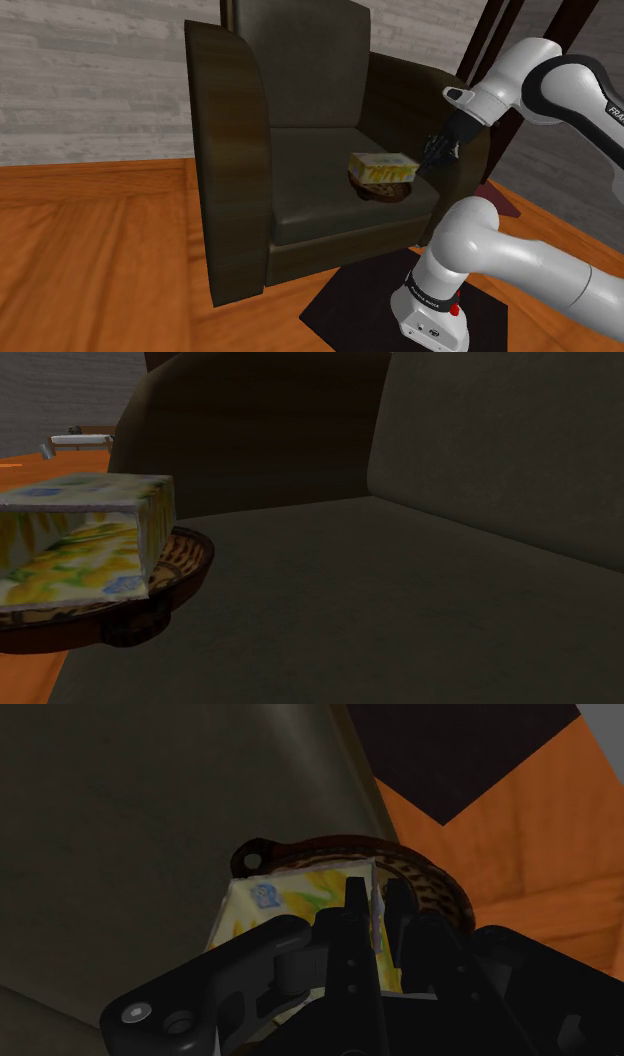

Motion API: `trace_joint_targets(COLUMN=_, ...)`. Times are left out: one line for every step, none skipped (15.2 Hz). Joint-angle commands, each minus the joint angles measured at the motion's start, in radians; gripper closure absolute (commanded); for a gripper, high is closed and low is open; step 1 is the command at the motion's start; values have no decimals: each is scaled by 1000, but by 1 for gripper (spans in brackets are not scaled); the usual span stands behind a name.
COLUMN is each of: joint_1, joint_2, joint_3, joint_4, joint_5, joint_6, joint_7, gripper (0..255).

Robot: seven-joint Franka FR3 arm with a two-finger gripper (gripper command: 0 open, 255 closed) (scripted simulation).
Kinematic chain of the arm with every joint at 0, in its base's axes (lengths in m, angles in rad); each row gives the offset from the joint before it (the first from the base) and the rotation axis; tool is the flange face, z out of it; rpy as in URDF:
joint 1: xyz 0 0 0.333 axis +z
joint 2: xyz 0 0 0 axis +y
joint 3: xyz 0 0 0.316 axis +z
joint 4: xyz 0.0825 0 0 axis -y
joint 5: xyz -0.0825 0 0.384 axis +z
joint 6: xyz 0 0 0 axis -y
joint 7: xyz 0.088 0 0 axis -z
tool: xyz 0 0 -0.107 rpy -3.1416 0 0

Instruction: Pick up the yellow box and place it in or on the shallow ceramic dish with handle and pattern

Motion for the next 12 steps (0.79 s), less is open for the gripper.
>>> trace_joint_targets(joint_1=0, joint_2=-1, joint_3=0, joint_4=-1, joint_5=0, joint_6=0, joint_7=0, gripper=255)
trace_joint_targets(joint_1=0, joint_2=-1, joint_3=0, joint_4=-1, joint_5=0, joint_6=0, joint_7=0, gripper=255)
trace_joint_targets(joint_1=0, joint_2=-1, joint_3=0, joint_4=-1, joint_5=0, joint_6=0, joint_7=0, gripper=255)
trace_joint_targets(joint_1=0, joint_2=-1, joint_3=0, joint_4=-1, joint_5=0, joint_6=0, joint_7=0, gripper=255)
trace_joint_targets(joint_1=0, joint_2=-1, joint_3=0, joint_4=-1, joint_5=0, joint_6=0, joint_7=0, gripper=0)
trace_joint_targets(joint_1=0, joint_2=-1, joint_3=0, joint_4=-1, joint_5=0, joint_6=0, joint_7=0, gripper=0)
trace_joint_targets(joint_1=0, joint_2=-1, joint_3=0, joint_4=-1, joint_5=0, joint_6=0, joint_7=0, gripper=0)
trace_joint_targets(joint_1=0, joint_2=-1, joint_3=0, joint_4=-1, joint_5=0, joint_6=0, joint_7=0, gripper=0)
trace_joint_targets(joint_1=0, joint_2=-1, joint_3=0, joint_4=-1, joint_5=0, joint_6=0, joint_7=0, gripper=0)
trace_joint_targets(joint_1=0, joint_2=-1, joint_3=0, joint_4=-1, joint_5=0, joint_6=0, joint_7=0, gripper=0)
trace_joint_targets(joint_1=6, joint_2=17, joint_3=1, joint_4=39, joint_5=1, joint_6=-21, joint_7=0, gripper=0)
trace_joint_targets(joint_1=12, joint_2=36, joint_3=1, joint_4=80, joint_5=1, joint_6=-43, joint_7=0, gripper=0)
